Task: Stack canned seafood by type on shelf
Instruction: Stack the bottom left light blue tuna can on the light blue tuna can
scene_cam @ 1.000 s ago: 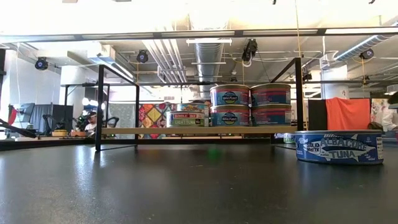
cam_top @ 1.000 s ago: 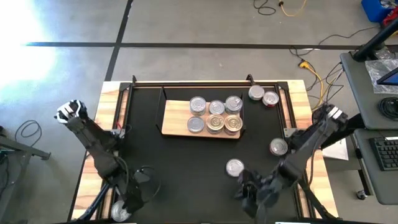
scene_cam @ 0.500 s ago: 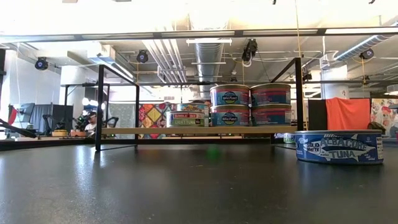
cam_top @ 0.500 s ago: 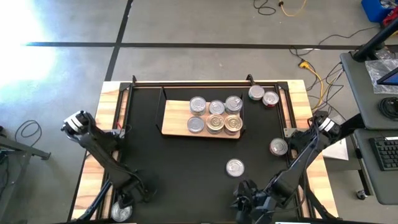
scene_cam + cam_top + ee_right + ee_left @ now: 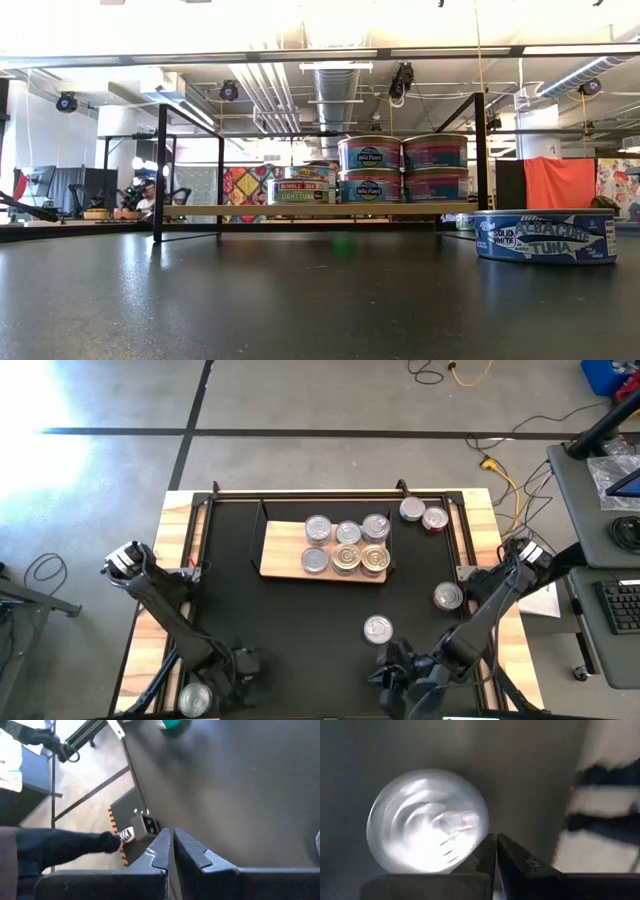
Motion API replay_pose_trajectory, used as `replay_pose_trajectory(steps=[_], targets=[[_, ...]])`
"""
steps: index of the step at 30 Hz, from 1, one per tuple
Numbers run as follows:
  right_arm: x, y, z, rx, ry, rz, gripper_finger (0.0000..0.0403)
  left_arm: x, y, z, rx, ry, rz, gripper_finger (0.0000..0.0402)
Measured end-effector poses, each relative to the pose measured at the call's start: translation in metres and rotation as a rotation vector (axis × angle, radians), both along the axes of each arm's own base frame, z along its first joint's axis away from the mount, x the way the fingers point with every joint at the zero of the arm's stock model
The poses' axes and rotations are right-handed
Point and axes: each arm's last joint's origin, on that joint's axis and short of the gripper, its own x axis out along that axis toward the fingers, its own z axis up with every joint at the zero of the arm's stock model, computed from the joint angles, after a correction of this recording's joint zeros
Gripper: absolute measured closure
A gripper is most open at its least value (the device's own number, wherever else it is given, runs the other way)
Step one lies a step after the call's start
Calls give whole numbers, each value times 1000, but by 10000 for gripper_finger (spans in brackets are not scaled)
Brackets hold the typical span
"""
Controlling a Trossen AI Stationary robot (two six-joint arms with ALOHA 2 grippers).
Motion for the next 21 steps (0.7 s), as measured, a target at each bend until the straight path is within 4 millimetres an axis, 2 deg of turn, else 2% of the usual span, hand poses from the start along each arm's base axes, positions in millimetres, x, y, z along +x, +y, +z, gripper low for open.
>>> replay_pose_trajectory(steps=[4, 6, 8, 11, 14, 19, 21], targets=[[12, -13, -1, -15, -15, -75, 390, 18, -9, 40, 91, -287, -31, 402], [21, -18, -4, -21, -33, -111, 390, 20, -8, 51, 147, -328, -31, 402], [30, -22, -4, -13, -53, -115, 390, 15, -2, 53, 206, -281, -41, 402], [45, -27, -7, 9, -85, -127, 390, -2, 5, 41, 268, -152, -68, 402], [54, -26, -13, 22, -87, -139, 390, -22, 15, 19, 282, -30, -55, 402], [74, -15, -20, 29, -96, -149, 390, -50, 35, -21, 282, 196, 38, 402], [82, -9, -23, 28, -95, -149, 390, -55, 39, -33, 252, 255, 54, 402]])
